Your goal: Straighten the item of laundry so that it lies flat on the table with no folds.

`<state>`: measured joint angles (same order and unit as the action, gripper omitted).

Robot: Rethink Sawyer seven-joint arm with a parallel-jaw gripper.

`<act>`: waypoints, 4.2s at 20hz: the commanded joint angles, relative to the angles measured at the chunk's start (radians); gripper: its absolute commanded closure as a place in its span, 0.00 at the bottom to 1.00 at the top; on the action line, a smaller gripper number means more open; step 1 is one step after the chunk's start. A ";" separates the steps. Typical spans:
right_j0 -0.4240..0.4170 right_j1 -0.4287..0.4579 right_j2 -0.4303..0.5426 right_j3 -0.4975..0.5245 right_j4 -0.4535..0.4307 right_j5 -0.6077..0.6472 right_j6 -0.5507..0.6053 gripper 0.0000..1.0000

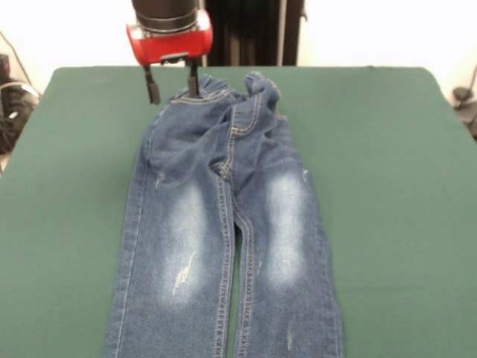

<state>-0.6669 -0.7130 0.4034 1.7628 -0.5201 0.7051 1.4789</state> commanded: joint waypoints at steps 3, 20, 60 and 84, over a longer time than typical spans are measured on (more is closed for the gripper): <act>0.132 0.011 -0.034 -0.008 0.078 0.114 0.158 0.00; 0.222 -0.026 -0.282 -0.023 0.240 0.071 0.330 0.00; 0.352 0.199 -0.465 0.104 0.438 -0.111 0.323 0.00; 0.424 0.336 -0.607 -0.075 0.393 -0.092 0.215 1.00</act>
<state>-0.2818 -0.4222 -0.2134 1.7558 -0.1396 0.6058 1.4841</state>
